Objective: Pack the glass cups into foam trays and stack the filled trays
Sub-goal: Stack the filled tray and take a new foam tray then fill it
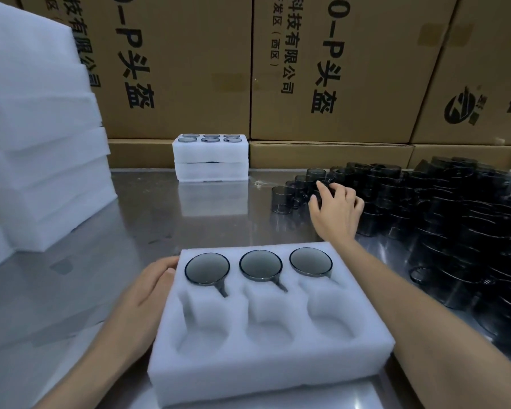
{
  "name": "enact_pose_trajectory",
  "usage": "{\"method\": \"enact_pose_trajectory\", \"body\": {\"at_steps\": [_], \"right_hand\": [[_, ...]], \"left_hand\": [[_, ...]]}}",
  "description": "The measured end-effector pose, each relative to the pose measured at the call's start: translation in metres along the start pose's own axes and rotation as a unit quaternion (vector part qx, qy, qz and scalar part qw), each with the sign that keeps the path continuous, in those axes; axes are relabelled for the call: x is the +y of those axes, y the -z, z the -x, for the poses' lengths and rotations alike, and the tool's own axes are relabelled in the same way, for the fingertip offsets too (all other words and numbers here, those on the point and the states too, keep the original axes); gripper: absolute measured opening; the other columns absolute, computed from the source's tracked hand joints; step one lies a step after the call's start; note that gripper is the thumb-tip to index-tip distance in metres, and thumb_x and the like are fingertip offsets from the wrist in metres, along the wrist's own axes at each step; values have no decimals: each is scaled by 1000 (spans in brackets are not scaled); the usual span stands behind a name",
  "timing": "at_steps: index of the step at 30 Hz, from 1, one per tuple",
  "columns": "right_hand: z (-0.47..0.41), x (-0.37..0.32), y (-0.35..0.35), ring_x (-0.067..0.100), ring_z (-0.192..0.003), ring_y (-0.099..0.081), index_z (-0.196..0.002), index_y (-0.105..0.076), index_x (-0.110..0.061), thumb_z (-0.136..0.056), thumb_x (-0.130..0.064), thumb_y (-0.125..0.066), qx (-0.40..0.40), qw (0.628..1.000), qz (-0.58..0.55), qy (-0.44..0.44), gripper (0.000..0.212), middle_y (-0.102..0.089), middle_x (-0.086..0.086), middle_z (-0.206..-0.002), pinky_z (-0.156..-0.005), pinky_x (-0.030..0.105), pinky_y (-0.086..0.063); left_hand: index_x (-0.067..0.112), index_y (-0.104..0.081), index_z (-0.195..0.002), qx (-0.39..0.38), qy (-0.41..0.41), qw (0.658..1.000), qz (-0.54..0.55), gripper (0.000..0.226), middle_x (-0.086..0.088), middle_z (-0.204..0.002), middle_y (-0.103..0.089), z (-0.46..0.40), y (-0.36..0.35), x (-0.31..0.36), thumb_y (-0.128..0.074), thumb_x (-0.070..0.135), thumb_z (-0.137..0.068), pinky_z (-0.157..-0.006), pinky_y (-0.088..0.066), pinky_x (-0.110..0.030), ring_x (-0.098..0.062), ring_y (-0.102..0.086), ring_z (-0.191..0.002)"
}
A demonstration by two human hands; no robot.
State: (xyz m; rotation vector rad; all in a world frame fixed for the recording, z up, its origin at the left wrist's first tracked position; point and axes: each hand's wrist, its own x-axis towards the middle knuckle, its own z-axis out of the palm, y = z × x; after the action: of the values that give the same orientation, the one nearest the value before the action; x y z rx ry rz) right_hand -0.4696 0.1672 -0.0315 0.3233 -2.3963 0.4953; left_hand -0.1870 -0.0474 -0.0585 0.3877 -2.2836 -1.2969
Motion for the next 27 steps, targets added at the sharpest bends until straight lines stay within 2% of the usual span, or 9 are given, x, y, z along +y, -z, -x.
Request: {"method": "enact_pose_trajectory", "body": {"at_steps": [6, 9, 11, 13, 15, 18, 23, 25, 27], "right_hand": [[-3, 0, -1, 25, -130, -35, -138, -47, -19, -97, -28, -38, -5, 1000, -3, -4, 43, -47, 3, -142, -101, 41, -22], [-1, 0, 3, 25, -129, -37, -137, -50, -16, -98, -24, -40, 6, 999, -34, 5, 41, -48, 4, -140, -99, 41, -27], [1, -1, 8, 25, -123, -44, -133, -54, -14, -98, -20, -42, 23, 995, -94, 10, 38, -49, 6, -137, -91, 42, -38], [5, 0, 14, 21, -108, -53, -130, -57, -15, -98, -19, -44, 49, 984, -171, -5, 35, -50, 3, -132, -77, 37, -46], [12, 1, 20, 18, -96, -57, -127, -60, -15, -98, -19, -48, 80, 973, -218, -13, 32, -53, 3, -126, -70, 30, -43], [20, 3, 29, 17, -92, -57, -122, -64, -14, -97, -16, -52, 99, 963, -250, -21, 28, -57, 5, -118, -69, 26, -38], [30, -2, 56, 14, -82, -55, -114, -69, -14, -94, -10, -56, 135, 951, -278, -15, 25, -60, 4, -103, -65, 18, -33], [34, -7, 75, 15, -80, -58, -112, -69, -15, -93, -8, -56, 141, 938, -315, -7, 24, -59, -1, -97, -66, 18, -38], [35, -16, 100, 16, -80, -61, -109, -67, -19, -92, -9, -55, 130, 921, -366, -12, 23, -60, -2, -95, -70, 26, -48]], "left_hand": [[50, -59, -110, -9, -2, 1000, 3, 28, 32, -108, -61, 0, 0, 3, -39, 33, -100, -79, -43, -19, 14, -55, -99], [51, -59, -108, -1, 4, 1000, 11, 29, 32, -107, -62, 3, 1, 9, -40, 31, -101, -79, -42, -19, 14, -55, -99], [51, -60, -106, -1, 6, 1000, 16, 31, 31, -106, -62, 5, 1, 12, -40, 29, -101, -79, -42, -18, 13, -55, -98], [49, -62, -104, 0, 9, 1000, 21, 32, 28, -105, -64, 7, 0, 16, -40, 27, -101, -79, -42, -18, 12, -56, -97], [44, -64, -103, 0, 9, 1000, 25, 31, 21, -104, -67, 9, 1, 20, -41, 24, -100, -78, -42, -17, 7, -58, -98], [36, -64, -106, 2, 14, 999, 31, 28, 15, -107, -66, 11, 2, 27, -41, 21, -100, -79, -43, -19, -3, -58, -104], [45, -64, -95, 0, 6, 999, 36, 33, 25, -101, -66, 18, 6, 38, -43, 20, -98, -74, -44, -20, 9, -59, -92], [45, -64, -97, 5, -1, 1000, 26, 30, 22, -102, -66, 19, 8, 39, -44, 21, -98, -75, -45, -21, 9, -59, -92], [41, -63, -101, 12, -9, 1000, 14, 26, 17, -103, -66, 19, 10, 39, -47, 21, -97, -69, -45, -15, 9, -60, -88]]}}
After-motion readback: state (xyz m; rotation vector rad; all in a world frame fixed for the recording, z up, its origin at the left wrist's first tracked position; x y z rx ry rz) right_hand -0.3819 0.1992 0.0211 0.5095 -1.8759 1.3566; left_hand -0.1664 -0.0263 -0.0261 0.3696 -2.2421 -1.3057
